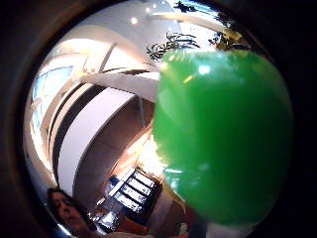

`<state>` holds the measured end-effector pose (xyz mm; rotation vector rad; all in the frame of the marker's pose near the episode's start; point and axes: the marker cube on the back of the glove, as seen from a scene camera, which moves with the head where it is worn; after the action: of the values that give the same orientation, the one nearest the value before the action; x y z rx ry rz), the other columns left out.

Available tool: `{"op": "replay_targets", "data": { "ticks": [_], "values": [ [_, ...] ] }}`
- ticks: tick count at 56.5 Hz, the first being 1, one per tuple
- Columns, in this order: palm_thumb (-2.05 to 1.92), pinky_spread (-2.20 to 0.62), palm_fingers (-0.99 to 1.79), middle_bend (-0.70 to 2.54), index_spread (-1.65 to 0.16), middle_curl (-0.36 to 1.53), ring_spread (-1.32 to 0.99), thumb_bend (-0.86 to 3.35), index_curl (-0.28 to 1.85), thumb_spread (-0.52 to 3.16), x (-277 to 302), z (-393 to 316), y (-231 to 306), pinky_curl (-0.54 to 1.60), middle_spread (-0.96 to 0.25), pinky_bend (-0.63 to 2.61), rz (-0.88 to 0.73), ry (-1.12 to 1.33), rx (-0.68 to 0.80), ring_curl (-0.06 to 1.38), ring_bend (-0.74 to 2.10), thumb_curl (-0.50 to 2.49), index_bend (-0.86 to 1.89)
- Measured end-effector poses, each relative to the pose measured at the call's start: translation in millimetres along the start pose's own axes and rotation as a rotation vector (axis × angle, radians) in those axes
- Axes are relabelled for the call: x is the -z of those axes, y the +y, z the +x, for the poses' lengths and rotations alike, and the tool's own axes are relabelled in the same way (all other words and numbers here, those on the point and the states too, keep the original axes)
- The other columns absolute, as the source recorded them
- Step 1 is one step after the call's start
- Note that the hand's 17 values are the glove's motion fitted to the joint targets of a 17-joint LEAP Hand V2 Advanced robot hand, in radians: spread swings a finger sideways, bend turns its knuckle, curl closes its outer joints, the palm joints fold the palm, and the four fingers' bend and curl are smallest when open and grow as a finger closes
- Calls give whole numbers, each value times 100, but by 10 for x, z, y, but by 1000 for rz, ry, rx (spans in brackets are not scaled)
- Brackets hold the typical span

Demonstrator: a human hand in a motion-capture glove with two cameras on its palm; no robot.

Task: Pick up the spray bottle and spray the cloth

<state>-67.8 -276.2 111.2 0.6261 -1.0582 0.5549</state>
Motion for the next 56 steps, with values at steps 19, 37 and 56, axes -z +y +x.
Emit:
{"op": "replay_targets", "data": {
  "ticks": [19,37,56],
  "values": [
    [109,-3,120,47,-24,46,-12,0,32,69,385,-101,-172,33,-11,29,-278,-285,-99,39,53,55,24],
    [105,-19,133,56,-25,52,-14,-2,45,58,714,-1086,-123,40,-16,40,-998,27,50,45,57,61,29],
    [105,-17,130,58,-24,53,-14,-2,52,55,-112,-989,246,42,-17,41,-1525,777,-120,47,59,67,29]
  ]
}}
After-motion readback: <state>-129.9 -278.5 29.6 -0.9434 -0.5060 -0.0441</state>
